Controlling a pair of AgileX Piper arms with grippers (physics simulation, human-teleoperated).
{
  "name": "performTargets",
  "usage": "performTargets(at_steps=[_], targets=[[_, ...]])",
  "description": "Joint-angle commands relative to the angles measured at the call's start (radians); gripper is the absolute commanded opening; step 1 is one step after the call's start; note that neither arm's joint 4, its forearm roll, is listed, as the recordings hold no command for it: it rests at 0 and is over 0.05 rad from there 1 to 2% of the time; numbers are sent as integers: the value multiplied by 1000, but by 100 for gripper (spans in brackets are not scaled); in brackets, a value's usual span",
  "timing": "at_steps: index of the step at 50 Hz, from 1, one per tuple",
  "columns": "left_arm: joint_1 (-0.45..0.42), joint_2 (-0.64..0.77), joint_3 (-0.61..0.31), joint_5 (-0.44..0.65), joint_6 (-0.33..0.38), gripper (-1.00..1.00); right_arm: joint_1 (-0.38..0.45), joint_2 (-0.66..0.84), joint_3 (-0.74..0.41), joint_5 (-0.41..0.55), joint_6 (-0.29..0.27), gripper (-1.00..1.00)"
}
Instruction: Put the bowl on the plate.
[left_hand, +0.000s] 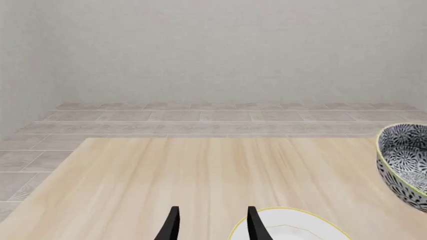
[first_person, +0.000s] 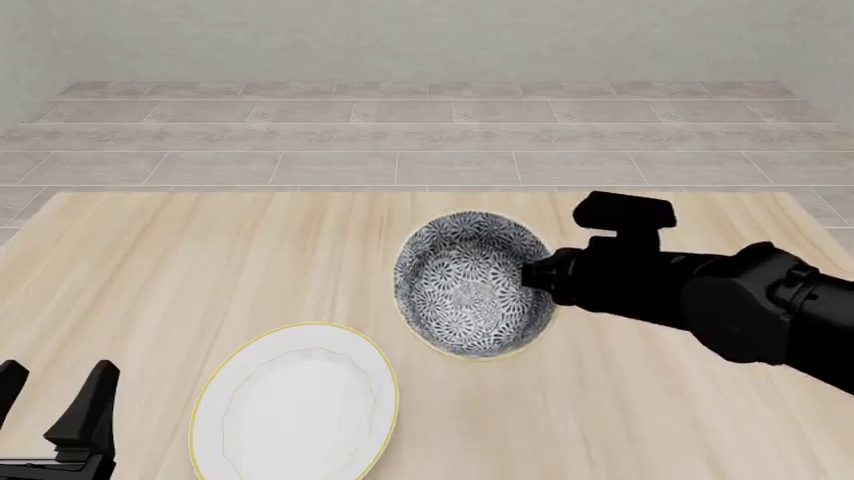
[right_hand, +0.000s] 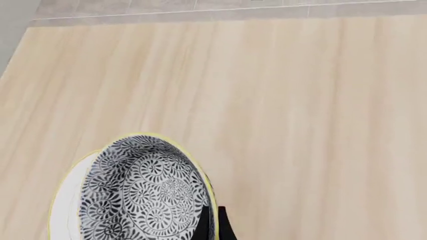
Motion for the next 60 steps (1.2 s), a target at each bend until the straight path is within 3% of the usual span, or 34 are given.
performTargets(at_steps=[1, 9, 23, 37, 60], targets=[[0, 0, 0, 0, 0, 100, 43, 20, -72, 32, -7, -100], [0, 0, 0, 0, 0, 100, 70, 50, -110, 38, -11, -100], [0, 0, 0, 0, 0, 100, 177, 108, -168, 23, 57, -100], [0, 0, 0, 0, 0, 100, 246, 162, -197, -7, 79, -100], [0, 0, 0, 0, 0, 100, 295, 237, -220, -41, 95, -100]])
